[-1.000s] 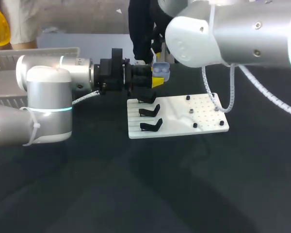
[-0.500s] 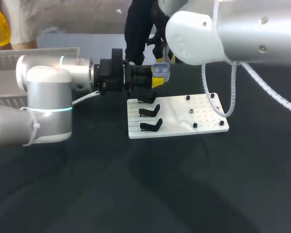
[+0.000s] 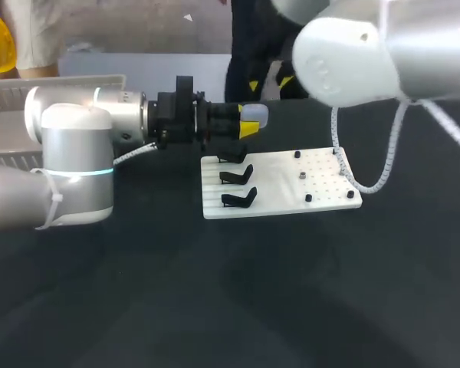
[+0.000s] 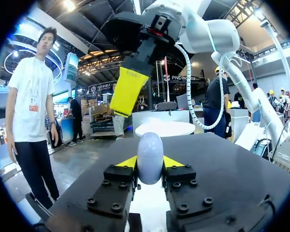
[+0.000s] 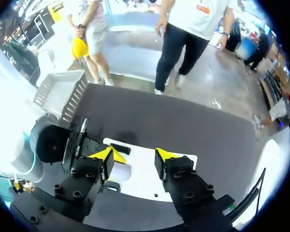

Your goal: Pick up each earbud case from the left stands, insert the matching earbuds, close the lid, and place the case in the box.

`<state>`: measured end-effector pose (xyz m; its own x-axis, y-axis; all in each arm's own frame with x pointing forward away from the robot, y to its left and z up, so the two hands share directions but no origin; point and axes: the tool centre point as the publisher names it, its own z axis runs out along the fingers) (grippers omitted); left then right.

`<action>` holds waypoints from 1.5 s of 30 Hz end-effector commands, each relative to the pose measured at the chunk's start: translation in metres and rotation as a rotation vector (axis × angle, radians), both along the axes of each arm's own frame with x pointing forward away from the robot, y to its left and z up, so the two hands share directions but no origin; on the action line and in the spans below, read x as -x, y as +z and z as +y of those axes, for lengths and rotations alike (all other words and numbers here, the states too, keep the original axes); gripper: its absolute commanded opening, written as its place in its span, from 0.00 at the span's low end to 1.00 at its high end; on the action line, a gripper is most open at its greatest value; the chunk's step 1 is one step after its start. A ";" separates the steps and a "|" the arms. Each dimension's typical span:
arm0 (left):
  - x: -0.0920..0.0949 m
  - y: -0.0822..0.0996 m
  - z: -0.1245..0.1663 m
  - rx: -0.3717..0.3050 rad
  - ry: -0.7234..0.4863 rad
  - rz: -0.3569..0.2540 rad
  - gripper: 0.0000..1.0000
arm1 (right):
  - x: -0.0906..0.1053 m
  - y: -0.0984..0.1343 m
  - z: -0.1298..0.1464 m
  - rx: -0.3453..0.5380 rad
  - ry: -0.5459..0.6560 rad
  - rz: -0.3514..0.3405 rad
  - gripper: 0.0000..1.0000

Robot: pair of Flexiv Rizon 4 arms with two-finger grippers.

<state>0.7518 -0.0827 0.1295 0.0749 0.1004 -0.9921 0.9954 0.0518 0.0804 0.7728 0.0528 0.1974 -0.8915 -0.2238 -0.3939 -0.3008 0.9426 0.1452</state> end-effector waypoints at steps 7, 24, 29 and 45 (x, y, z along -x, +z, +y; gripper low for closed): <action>-0.012 0.048 0.138 -0.106 0.145 -0.125 0.00 | 0.061 0.021 -0.053 -0.241 -0.155 -0.146 1.00; -0.052 0.016 0.316 -0.189 0.346 -0.132 0.00 | 0.121 -0.018 -0.052 -0.259 -0.321 -0.086 1.00; -0.062 -0.012 0.341 -0.214 0.371 -0.064 0.00 | 0.128 -0.023 -0.048 -0.240 -0.343 -0.067 1.00; -0.082 -0.046 0.358 -0.251 0.398 0.035 0.44 | 0.127 -0.026 -0.040 -0.271 -0.325 -0.068 1.00</action>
<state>0.8297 0.2758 0.0824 -0.0512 0.3510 -0.9350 0.8967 0.4284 0.1117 0.6458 0.0131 0.1754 -0.8924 0.1672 -0.4192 -0.0089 0.9222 0.3866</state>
